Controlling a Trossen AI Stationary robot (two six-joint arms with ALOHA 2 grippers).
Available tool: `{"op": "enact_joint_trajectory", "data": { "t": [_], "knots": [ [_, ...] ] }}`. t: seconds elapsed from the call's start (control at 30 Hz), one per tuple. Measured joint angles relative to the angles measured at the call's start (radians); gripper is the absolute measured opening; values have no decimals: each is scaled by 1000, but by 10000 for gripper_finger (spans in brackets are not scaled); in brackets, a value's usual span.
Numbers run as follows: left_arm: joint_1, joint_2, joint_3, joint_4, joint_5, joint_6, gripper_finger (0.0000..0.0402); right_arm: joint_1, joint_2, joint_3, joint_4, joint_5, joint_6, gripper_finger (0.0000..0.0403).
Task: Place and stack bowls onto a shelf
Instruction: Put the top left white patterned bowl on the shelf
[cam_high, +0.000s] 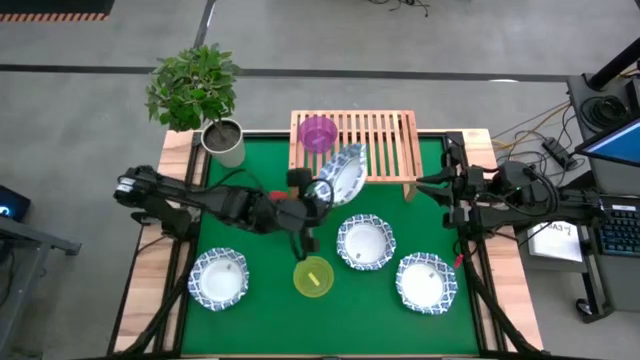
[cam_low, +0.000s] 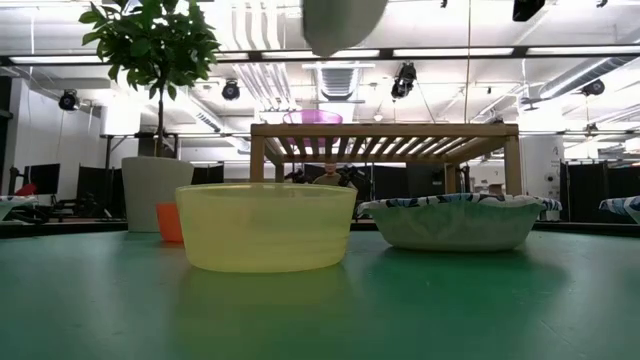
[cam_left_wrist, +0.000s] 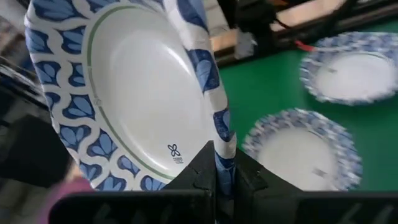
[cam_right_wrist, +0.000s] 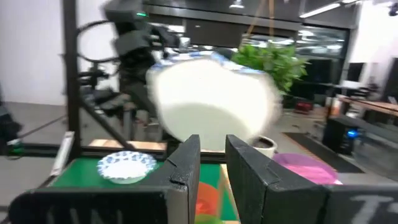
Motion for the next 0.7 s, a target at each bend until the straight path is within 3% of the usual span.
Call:
{"op": "enact_joint_trajectory", "data": {
  "t": [0.2, 0.7],
  "knots": [
    [94, 88, -2, 142, 0, 126, 0, 0, -26, 8, -29, -82, -10, 68],
    [245, 217, -2, 432, 1, 202, 0, 0, -124, 0, -121, -83, 18, 68]
  ]
}}
